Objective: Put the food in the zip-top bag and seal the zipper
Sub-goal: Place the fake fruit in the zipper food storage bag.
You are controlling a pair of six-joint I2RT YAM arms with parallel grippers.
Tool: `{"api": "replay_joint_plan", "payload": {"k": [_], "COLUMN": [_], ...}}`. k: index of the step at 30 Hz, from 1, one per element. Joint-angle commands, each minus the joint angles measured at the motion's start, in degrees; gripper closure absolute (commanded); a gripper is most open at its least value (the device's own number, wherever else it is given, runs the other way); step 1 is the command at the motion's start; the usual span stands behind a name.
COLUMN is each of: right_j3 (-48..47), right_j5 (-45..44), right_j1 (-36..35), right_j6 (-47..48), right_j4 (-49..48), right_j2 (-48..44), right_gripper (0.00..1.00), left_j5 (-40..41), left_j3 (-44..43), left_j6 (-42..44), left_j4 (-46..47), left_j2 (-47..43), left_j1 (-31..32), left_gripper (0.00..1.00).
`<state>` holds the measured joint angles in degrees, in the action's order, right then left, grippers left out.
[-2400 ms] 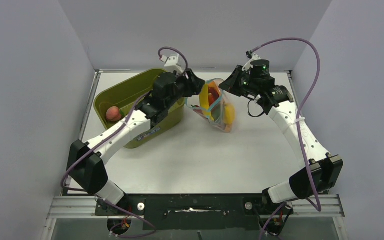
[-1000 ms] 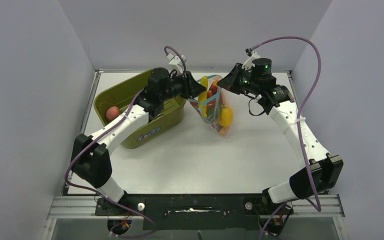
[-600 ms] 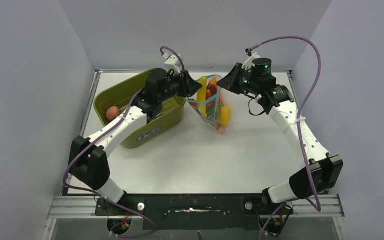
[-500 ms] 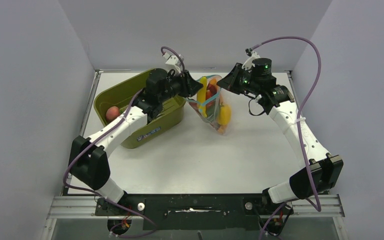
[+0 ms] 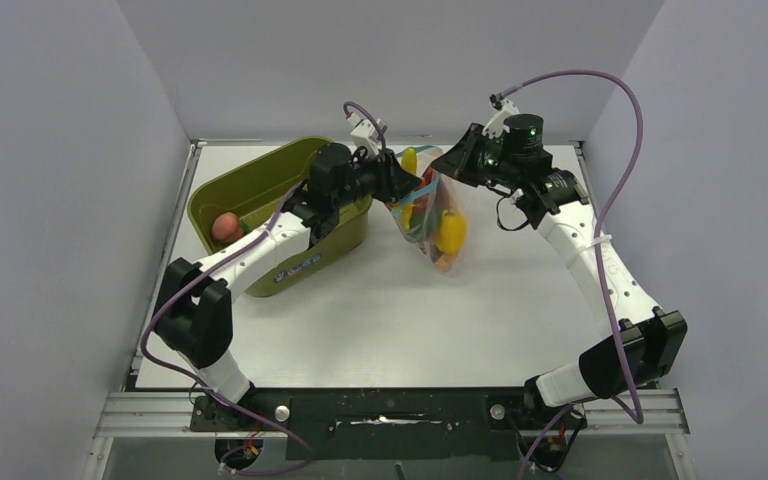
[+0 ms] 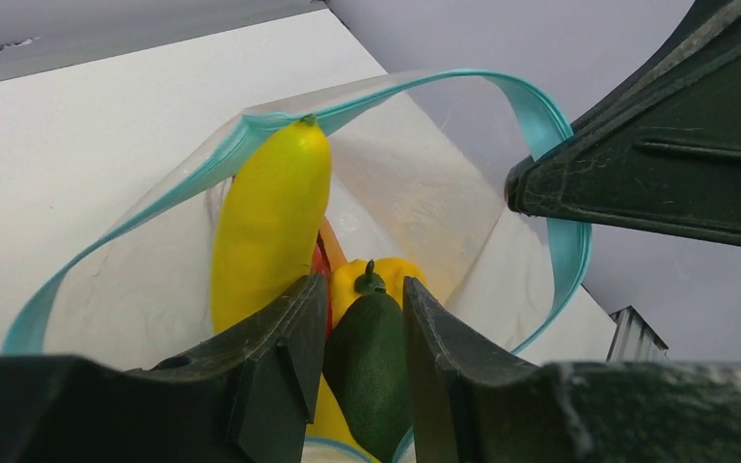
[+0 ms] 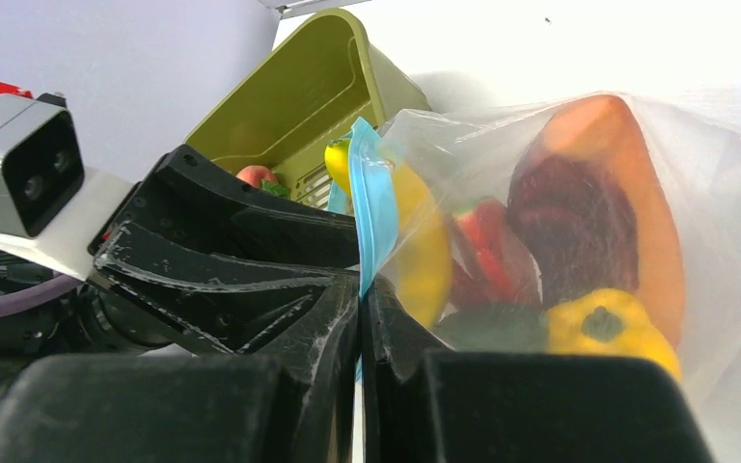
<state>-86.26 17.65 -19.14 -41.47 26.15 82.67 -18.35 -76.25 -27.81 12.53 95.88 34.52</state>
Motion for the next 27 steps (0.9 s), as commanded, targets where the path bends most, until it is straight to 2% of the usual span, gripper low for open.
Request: {"api": "replay_joint_plan", "payload": {"k": [1,7,12,15,19,27], "right_j3": [-3.6,-3.5,-3.1,-3.3,-3.5,-3.9], "right_j5": [2.0,1.4,0.6,0.7,0.5,0.6], "right_j1": [-0.8,-1.1,-1.0,-0.9,-1.0,-0.9], "right_j6": [-0.3,0.1,0.5,0.7,1.3,1.0], "right_j4": [-6.1,-5.8,-5.4,-5.4,-5.3,-5.3], "right_j2": [-1.5,-1.8,-2.3,-2.2,-2.2,-2.1], "right_gripper": [1.0,1.0,1.0,1.0,1.0,1.0], "left_j5": [-2.8,-1.9,2.3,4.1,7.1,8.1], "left_j3": [-3.9,-5.0,-6.4,-5.0,-5.2,-3.4], "left_j6": [0.1,-0.3,-0.1,0.4,4.3,5.2], "left_j4": [6.5,5.2,-3.9,-6.4,-12.2,-10.2], "left_j2": [1.0,0.3,-2.8,-5.2,-7.2,-6.6], "left_j1": [0.9,1.8,0.9,0.8,0.7,-0.6], "left_gripper": [0.67,0.68,0.66,0.62,0.5,0.48]}}
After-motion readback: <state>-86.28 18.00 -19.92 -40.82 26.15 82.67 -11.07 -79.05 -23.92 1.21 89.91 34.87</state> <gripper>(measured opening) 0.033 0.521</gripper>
